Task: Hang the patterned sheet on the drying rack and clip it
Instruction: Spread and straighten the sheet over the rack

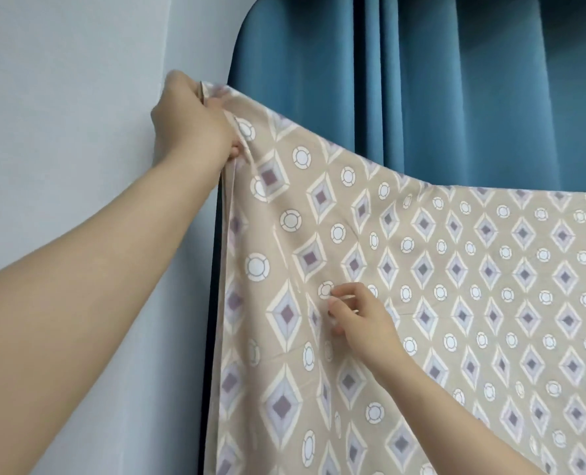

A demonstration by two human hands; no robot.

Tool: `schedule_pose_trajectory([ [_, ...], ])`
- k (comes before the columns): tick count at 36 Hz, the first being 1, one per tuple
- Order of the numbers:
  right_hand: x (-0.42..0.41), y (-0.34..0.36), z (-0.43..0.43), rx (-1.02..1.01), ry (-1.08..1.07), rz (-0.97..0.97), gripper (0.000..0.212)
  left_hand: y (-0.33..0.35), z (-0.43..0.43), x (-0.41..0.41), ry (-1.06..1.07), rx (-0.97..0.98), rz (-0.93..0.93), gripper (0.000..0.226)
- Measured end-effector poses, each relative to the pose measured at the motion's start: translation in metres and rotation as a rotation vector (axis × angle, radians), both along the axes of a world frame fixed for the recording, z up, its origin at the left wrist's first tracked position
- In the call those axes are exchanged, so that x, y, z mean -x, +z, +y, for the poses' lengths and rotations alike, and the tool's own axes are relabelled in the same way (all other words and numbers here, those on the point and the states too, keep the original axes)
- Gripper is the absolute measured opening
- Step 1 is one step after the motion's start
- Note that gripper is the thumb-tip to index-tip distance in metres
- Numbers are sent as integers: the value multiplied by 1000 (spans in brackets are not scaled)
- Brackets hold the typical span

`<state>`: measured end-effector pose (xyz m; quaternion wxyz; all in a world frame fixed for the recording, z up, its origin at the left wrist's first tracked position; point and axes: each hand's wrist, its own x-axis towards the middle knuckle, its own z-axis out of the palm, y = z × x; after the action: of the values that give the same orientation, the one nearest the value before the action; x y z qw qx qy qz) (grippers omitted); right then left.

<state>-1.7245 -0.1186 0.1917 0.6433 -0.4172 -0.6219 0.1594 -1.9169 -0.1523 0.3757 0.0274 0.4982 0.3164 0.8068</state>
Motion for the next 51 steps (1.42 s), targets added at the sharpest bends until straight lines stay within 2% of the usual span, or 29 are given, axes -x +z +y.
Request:
schedule_pose_trajectory([
  [4,-5,2,-4,-14,7,8,7,-15,12,-7,-1,44,26,5],
  [7,-11,-2,-4,2,-7,9,6,-21,28,3,74,51,-30,34],
  [8,-13,-5,-3,10,-12,11,6,-23,32,4,77,56,-37,35],
  [11,-18,-13,-2,51,-34,-12,4,-33,42,-2,62,82,-7,15],
  [19,-34,-34,4,127,-84,-39,10,-83,74,-21,236,-41,269,21],
  [21,-40,-42,5,156,-102,-48,8,-100,96,-21,325,-8,426,30],
  [25,-55,-57,7,200,-138,-65,8,-132,130,-20,576,247,802,82],
  [29,-67,-69,8,238,-174,-52,10,-158,150,-21,699,471,1010,97],
  [31,-71,-75,7,251,-178,-46,9,-172,161,-26,539,649,1034,101],
  [34,-79,-84,4,264,-196,-35,4,-195,168,-38,102,960,920,110],
  [37,-90,-95,0,286,-225,-27,10,-223,167,-61,-100,1141,1042,103],
  [39,-97,-102,-4,310,-235,-4,13,-237,163,-80,-226,1168,1044,86],
  [41,-103,-109,-8,325,-244,27,12,-248,160,-101,-371,1145,1030,57],
  [42,-106,-112,-10,330,-252,34,10,-255,160,-112,-444,1127,1003,50],
  [46,-118,-126,-18,372,-286,40,6,-272,155,-151,-618,1043,877,54],
  [51,-130,-140,-30,397,-338,58,7,-285,135,-181,-871,1037,685,44],
])
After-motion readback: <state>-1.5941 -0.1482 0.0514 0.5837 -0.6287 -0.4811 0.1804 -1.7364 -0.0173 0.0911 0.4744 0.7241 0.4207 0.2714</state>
